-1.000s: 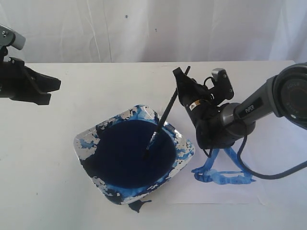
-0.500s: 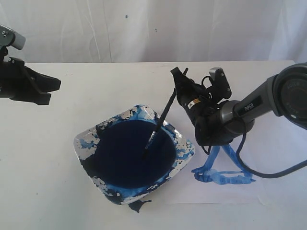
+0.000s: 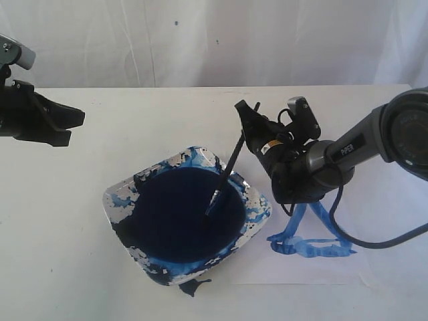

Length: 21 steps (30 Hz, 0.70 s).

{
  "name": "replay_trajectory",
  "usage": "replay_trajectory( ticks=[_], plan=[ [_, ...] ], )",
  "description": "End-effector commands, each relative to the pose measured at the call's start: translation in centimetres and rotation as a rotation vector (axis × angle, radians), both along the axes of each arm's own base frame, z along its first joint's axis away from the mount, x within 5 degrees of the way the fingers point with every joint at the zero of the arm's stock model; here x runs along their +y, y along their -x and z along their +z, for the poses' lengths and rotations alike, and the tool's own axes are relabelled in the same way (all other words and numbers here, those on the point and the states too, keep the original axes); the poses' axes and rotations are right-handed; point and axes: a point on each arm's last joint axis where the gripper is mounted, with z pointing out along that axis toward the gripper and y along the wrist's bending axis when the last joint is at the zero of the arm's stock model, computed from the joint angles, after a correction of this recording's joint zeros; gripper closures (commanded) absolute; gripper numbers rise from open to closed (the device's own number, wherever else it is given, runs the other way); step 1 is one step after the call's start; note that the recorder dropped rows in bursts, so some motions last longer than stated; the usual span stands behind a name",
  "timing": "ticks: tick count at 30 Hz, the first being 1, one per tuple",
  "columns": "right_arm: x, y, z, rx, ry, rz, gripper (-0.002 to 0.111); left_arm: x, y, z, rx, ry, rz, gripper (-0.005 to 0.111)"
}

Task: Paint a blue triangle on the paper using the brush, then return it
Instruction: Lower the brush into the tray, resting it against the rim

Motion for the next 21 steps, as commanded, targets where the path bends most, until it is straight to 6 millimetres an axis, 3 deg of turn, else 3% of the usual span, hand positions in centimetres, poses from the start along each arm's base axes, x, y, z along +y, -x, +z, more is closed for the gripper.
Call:
replay_trajectory(
  ticks=[1,13,21],
  plan=[
    [0.04,-0.06,0.18,-0.026,0.05,0.011,0.107,0.15,0.12,-0.03,0.001,-0.004,0.004,0.107],
    [0.18,0.08,-0.19,0.01,0.07,0.034,0.068,0.15,0.12,-0.03,0.001,-0.004,0.004,0.107],
    [0.22,0.11,0.66,-0.065,0.109,0.053,0.054,0.15,0.12,-0.03,0.001,-0.004,0.004,0.107]
  ],
)
